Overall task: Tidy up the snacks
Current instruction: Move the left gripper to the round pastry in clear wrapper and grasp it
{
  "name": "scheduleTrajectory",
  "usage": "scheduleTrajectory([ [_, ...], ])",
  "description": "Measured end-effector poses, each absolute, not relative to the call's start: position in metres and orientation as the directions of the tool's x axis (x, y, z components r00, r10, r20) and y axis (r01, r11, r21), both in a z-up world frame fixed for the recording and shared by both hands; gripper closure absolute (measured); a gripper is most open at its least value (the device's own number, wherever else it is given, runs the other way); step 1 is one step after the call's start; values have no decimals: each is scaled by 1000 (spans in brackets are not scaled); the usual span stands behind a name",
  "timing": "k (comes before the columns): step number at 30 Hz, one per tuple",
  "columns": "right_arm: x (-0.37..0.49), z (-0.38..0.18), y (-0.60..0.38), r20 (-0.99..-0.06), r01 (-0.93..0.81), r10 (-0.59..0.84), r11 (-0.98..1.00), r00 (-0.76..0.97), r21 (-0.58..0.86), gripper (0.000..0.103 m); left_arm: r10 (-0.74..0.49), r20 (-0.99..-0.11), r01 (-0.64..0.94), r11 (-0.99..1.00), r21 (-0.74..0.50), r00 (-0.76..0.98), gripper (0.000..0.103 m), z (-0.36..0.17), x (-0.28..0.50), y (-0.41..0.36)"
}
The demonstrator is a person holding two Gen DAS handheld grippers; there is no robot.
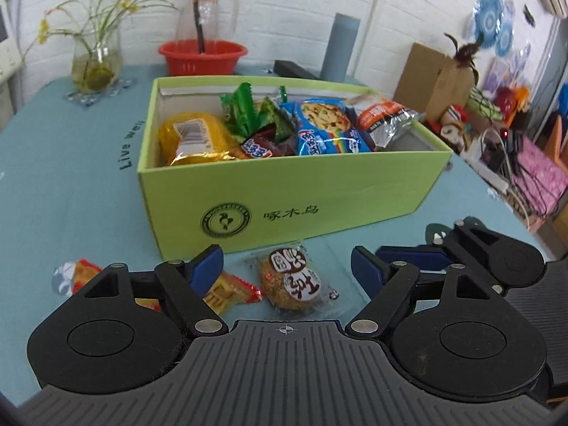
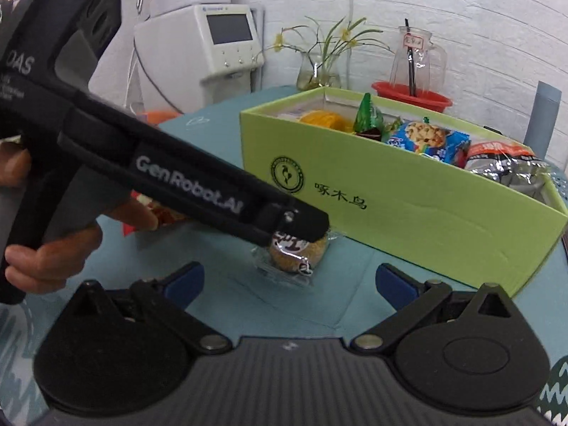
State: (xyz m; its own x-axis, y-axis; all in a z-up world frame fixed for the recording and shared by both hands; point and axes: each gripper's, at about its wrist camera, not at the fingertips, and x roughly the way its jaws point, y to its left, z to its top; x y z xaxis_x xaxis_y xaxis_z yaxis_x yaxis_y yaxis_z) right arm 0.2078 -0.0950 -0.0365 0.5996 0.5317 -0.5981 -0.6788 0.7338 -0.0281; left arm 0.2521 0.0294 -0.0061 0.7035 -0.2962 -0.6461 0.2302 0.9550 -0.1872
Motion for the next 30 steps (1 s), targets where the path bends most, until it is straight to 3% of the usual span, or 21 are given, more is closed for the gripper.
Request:
scheduleTrajectory([
  [3, 222, -38, -84, -608, -699, 547, 714, 575, -18, 1, -318, -671, 251, 947, -200, 669, 42, -13, 268, 27],
  [6, 233, -46, -76, -633, -702, 530, 712, 564, -29, 1, -323, -707, 237, 946, -222, 628, 58, -27, 283, 30],
  [11, 228, -47, -77, -644, -704, 536, 710, 546, -6, 21, -346, -709, 263, 937, -228, 614, 74, -30, 278, 31],
  [14, 213, -44, -86, -647, -694, 530, 720, 548, 3, 24, -358, -707, 270, 933, -239, 610, 78, -29, 260, 24],
  [18, 174, -45, -103, -646, -664, 507, 748, 570, 0, 20, -379, -702, 294, 924, -245, 603, 81, -30, 225, -1],
  [23, 128, -48, -128, -637, -621, 488, 783, 597, 19, 9, -421, -679, 320, 906, -278, 601, 78, -34, 179, -29],
  [30, 106, -53, -141, -617, -543, 428, 840, 660, 2, 10, -401, -662, 314, 915, -254, 633, 70, -35, 156, -45],
])
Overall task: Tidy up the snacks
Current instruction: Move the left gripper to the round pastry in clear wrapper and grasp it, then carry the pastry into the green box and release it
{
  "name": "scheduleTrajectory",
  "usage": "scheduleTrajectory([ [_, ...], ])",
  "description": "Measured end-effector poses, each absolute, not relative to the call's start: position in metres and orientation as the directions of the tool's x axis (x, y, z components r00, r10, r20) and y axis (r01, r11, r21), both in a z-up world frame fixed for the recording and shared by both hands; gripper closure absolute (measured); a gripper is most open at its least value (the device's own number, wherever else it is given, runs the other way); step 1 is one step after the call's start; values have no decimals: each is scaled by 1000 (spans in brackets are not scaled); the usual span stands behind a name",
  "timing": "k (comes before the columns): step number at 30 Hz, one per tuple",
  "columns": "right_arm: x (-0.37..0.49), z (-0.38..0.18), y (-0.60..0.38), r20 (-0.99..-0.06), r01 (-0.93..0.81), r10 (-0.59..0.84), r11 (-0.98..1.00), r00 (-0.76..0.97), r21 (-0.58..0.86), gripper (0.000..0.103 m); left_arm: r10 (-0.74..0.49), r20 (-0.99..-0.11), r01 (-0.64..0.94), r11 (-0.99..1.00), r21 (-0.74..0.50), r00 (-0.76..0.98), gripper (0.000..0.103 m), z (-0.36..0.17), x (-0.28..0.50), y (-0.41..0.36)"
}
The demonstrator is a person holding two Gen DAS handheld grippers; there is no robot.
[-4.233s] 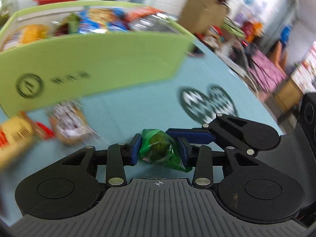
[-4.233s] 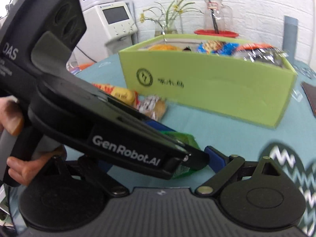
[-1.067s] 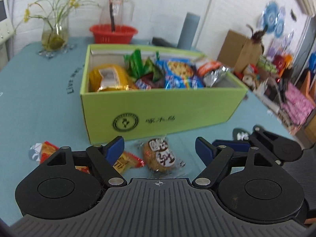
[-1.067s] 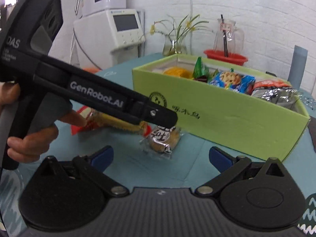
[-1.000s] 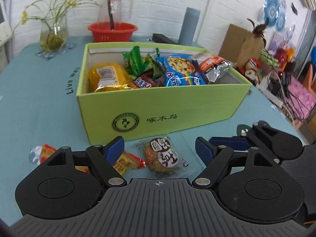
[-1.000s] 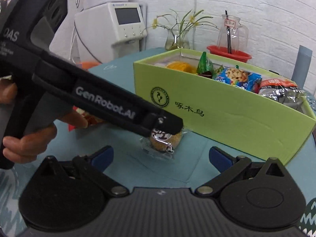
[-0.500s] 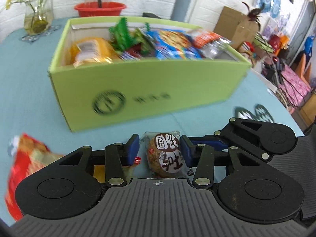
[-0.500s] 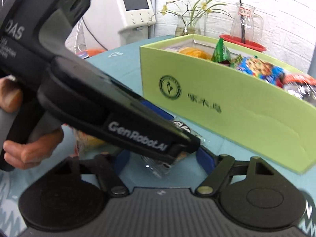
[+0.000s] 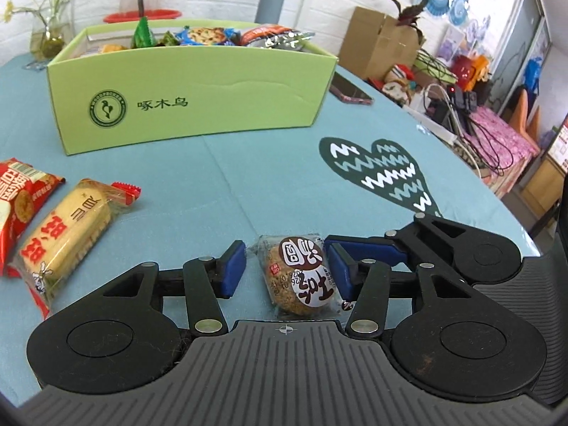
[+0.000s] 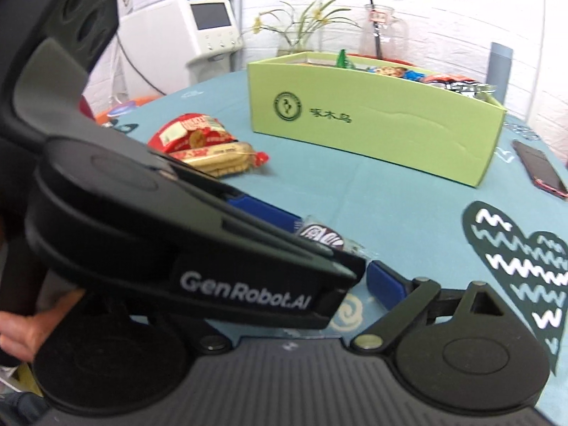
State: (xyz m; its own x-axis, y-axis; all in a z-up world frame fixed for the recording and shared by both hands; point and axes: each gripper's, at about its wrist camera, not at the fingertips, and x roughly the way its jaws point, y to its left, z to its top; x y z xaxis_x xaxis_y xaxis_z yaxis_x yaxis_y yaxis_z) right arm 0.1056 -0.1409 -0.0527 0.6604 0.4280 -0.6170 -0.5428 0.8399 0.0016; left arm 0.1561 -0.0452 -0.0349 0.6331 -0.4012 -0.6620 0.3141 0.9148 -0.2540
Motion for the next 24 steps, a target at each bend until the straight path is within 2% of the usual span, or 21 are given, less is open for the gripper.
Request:
scheduleTrajectory([
  [5, 102, -54, -133, -623, -460, 355, 888, 697, -8, 10, -424, -654, 317, 905, -283, 627, 68, -36, 160, -38],
  [8, 106, -53, -136, -626, -473, 367, 881, 688, -2, 10, -433, -651, 326, 901, -286, 624, 63, -36, 161, -38],
  [13, 108, -54, -142, -621, -481, 386, 877, 682, 17, 10, -447, -643, 328, 894, -305, 622, 61, -30, 159, -29],
  [16, 102, -51, -154, -590, -470, 427, 878, 685, 90, 10, -474, -592, 335, 880, -336, 652, 49, -18, 150, -9],
  [17, 102, -51, -156, -591, -469, 429, 878, 683, 96, 10, -473, -586, 335, 881, -335, 658, 49, -16, 149, -5],
  [21, 105, -51, -147, -610, -478, 401, 877, 684, 41, 13, -499, -603, 363, 866, -343, 622, 49, -19, 154, -8],
  [22, 106, -51, -144, -613, -491, 408, 871, 676, 38, 21, -501, -614, 367, 865, -343, 609, 53, -22, 156, -12],
  [24, 106, -51, -142, -611, -511, 414, 860, 674, 20, 29, -497, -648, 372, 866, -333, 578, 63, -32, 161, -20],
])
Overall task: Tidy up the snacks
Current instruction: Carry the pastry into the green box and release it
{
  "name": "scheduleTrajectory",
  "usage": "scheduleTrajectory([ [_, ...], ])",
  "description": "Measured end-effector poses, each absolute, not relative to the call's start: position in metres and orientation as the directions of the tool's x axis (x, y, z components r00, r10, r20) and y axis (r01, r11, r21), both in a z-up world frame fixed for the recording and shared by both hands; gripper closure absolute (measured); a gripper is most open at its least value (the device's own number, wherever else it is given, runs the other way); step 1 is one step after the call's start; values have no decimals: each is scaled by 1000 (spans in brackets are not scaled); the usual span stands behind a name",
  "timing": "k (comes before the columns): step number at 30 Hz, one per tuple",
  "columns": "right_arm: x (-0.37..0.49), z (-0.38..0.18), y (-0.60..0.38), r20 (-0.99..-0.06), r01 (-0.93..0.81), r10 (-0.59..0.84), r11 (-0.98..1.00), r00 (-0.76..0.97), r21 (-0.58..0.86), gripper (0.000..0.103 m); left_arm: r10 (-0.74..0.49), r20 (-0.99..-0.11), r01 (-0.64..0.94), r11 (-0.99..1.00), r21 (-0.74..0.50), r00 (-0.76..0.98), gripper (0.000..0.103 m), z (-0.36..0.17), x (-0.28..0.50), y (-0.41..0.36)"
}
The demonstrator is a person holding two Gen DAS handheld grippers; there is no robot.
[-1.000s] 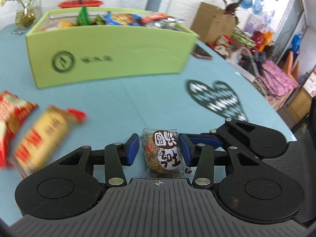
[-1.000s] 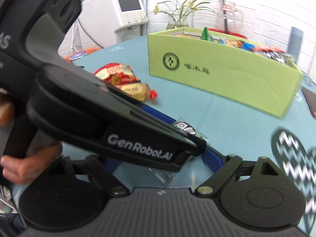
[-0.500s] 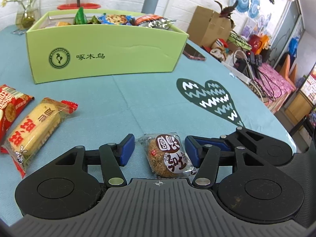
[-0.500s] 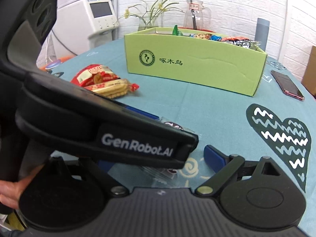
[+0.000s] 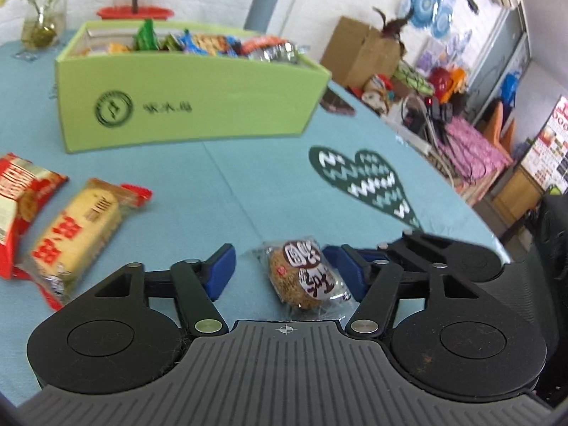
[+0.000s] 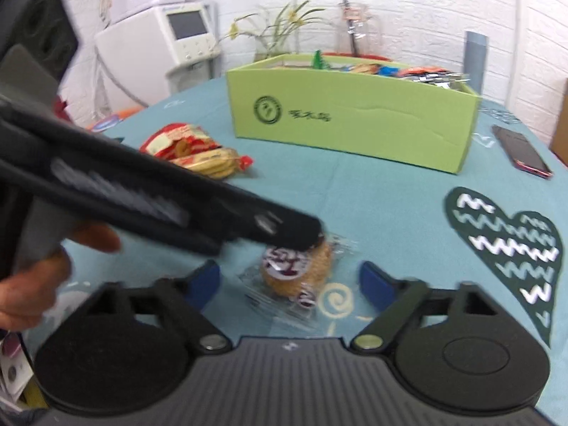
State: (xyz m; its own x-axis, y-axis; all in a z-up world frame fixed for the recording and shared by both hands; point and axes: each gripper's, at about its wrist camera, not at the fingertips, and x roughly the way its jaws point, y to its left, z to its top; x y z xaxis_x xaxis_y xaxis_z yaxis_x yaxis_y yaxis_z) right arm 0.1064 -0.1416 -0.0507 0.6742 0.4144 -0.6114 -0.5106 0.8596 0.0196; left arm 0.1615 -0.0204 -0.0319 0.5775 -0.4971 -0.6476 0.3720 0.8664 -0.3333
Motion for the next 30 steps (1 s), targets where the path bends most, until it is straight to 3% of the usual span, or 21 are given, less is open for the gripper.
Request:
scheduleTrajectory([
  [2, 106, -47, -145, -615, -509, 426, 859, 664, 45, 44, -513, -646, 385, 856, -344, 565, 79, -37, 161, -23],
  [3, 106, -45, -149, -613, -509, 439, 858, 657, 70, 45, -534, -644, 390, 844, -368, 548, 83, -37, 161, -22],
  [7, 115, -28, -150, -590, -514, 460, 853, 664, 88, 44, -554, -614, 376, 833, -406, 563, 86, -21, 170, -19],
  [10, 135, -1, -145, -529, -533, 482, 844, 698, 66, 37, -555, -562, 383, 831, -403, 614, 88, 9, 191, -15],
  [14, 186, 39, -132, -444, -571, 508, 821, 738, -9, 37, -525, -489, 378, 848, -372, 697, 88, 52, 233, 0],
  [17, 238, 56, -121, -421, -597, 552, 801, 720, 30, 37, -476, -473, 342, 875, -343, 742, 88, 70, 273, 12],
  [20, 287, 58, -107, -439, -612, 572, 789, 693, 61, 37, -439, -485, 306, 893, -331, 756, 89, 69, 313, 24],
  [25, 345, 29, -86, -535, -618, 562, 781, 631, 90, 35, -395, -576, 233, 912, -337, 715, 89, 32, 365, 37],
  [27, 347, 18, -81, -543, -619, 551, 782, 634, 71, 34, -396, -580, 237, 913, -333, 711, 86, 17, 369, 40],
  [30, 342, 17, -78, -533, -616, 540, 787, 652, 44, 31, -424, -554, 250, 897, -364, 717, 74, 18, 366, 49],
])
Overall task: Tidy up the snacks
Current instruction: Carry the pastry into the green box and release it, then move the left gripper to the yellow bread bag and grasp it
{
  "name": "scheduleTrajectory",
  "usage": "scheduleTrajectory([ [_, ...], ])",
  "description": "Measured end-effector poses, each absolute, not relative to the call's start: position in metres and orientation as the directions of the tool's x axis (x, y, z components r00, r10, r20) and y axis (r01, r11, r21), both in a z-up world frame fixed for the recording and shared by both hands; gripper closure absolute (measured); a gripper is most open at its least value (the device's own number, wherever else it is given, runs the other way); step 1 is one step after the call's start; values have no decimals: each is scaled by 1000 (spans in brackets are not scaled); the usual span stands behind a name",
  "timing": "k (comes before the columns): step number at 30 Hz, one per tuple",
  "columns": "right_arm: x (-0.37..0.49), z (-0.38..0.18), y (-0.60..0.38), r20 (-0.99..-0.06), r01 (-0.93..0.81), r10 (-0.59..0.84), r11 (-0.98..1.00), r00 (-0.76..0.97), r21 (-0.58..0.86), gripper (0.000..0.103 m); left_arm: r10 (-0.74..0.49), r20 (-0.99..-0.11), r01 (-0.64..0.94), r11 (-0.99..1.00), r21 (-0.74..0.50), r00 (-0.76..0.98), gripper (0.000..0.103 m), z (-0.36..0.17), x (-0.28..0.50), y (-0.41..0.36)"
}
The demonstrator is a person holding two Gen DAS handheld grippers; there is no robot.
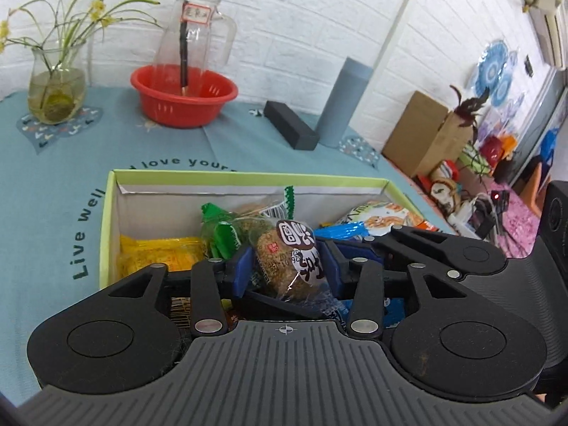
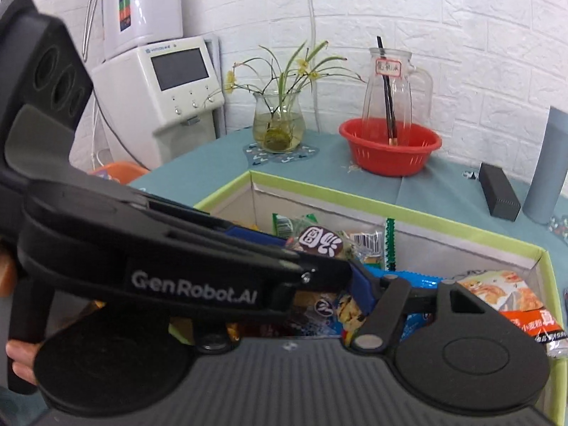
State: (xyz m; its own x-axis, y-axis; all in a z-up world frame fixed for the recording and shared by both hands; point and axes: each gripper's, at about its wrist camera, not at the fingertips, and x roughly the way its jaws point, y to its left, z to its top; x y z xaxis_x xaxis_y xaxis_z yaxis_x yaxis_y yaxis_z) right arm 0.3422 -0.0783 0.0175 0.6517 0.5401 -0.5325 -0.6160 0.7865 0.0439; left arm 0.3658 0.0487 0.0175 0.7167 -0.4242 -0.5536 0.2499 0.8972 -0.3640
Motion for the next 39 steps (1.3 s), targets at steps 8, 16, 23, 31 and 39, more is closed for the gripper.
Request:
scheduleTrajectory([
  [8, 264, 66, -117, -322, -571, 539, 821, 778, -5, 0, -360, -360, 276, 924, -263, 861, 32, 79, 286, 76],
  [16, 184, 4, -90, -468, -679, 626, 731, 624, 72, 0, -185, -460, 84, 969, -231, 869, 26, 37, 197, 126],
  [23, 161, -27, -40, -557, -750, 629, 661, 543, 15, 0, -129, -558, -3, 973, -229, 820, 43, 0, 164, 147],
  [31, 149, -36, -82, -607, -647, 538, 760, 584, 51, 1, -336, -616, 284, 941, -185, 712, 48, -4, 179, 84],
  [39, 126, -37, -157, -554, -500, 516, 843, 654, 195, 0, -179, -716, 198, 978, -57, 675, 72, -35, 194, 45],
])
